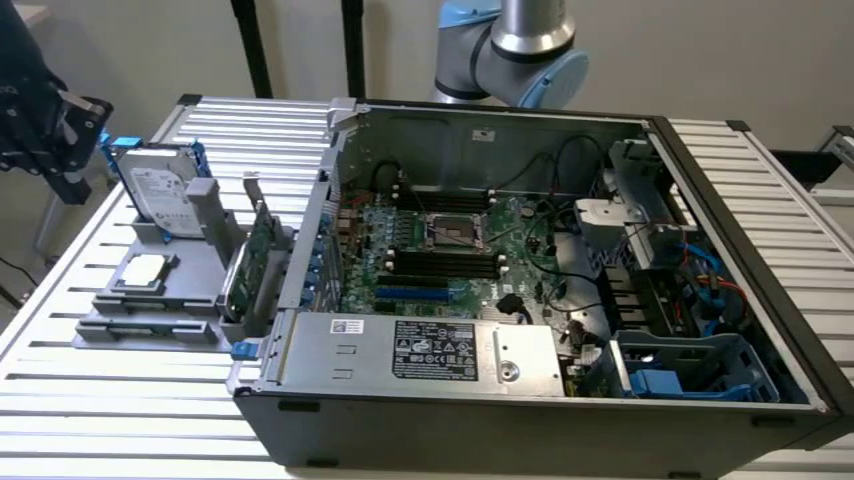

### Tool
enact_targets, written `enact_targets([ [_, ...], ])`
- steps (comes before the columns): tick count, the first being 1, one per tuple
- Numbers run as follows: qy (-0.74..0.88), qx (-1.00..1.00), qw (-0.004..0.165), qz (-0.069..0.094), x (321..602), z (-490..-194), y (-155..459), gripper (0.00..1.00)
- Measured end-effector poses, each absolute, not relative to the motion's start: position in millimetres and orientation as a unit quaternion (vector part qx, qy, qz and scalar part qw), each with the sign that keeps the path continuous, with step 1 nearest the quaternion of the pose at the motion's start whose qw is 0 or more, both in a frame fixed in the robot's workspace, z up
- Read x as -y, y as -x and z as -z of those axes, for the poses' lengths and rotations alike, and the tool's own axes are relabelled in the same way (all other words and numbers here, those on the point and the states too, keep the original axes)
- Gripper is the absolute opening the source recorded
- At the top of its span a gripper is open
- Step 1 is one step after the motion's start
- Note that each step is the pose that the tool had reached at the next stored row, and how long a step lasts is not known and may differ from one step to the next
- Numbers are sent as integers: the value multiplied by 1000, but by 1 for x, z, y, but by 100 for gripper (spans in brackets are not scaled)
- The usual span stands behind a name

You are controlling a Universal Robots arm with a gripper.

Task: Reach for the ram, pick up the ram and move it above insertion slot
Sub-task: 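Reach for the ram, then pick up the ram and move it above insertion slot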

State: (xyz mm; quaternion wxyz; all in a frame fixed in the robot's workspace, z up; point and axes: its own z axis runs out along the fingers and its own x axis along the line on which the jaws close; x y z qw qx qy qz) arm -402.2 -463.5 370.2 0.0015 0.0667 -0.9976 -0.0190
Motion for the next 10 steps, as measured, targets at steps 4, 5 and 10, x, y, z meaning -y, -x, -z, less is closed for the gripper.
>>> enact_targets([
  [4, -103, 995, 2, 19, 463, -370, 402, 11],
  [5, -111, 994, 2, 19, 463, -370, 402, 11],
  [10, -156, 987, 3, 19, 463, -369, 402, 11],
])
